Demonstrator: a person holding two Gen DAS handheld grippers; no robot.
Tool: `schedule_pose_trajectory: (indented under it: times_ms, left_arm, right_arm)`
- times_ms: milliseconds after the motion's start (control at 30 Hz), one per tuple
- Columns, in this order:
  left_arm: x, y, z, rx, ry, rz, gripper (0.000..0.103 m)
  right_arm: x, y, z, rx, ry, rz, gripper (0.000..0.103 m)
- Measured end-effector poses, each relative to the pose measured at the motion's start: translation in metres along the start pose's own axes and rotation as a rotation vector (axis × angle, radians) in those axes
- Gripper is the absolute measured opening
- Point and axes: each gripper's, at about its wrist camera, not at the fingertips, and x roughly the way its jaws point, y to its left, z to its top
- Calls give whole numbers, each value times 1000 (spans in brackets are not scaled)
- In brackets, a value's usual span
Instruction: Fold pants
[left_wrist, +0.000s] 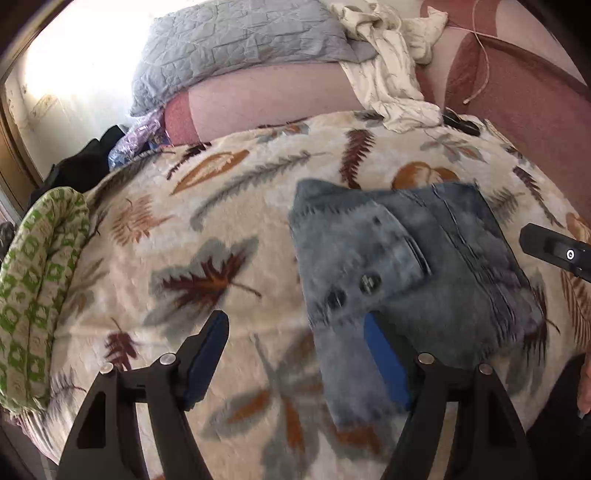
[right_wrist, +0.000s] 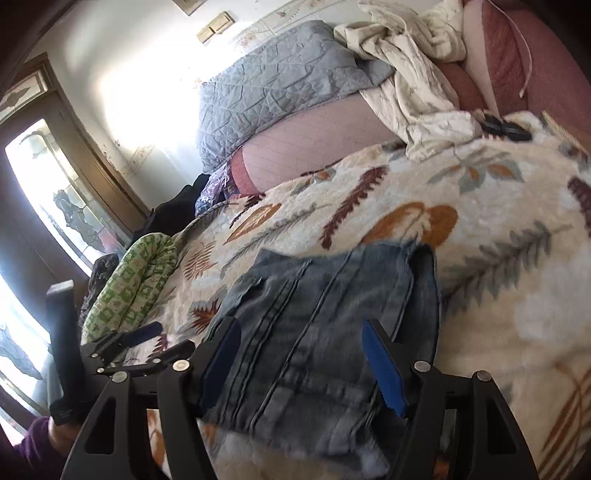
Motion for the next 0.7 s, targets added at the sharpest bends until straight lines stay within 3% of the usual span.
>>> schedule_pose_trajectory:
  times_ms: [400, 700]
  left_arm:
    - [8, -11, -24, 33, -29, 27, 77]
    - [18, -11, -27, 20, -28, 30, 82]
  right_arm:
    - [29, 11, -38, -61, 122, -111, 71]
    - [38, 6, -39, -46, 150, -113, 71]
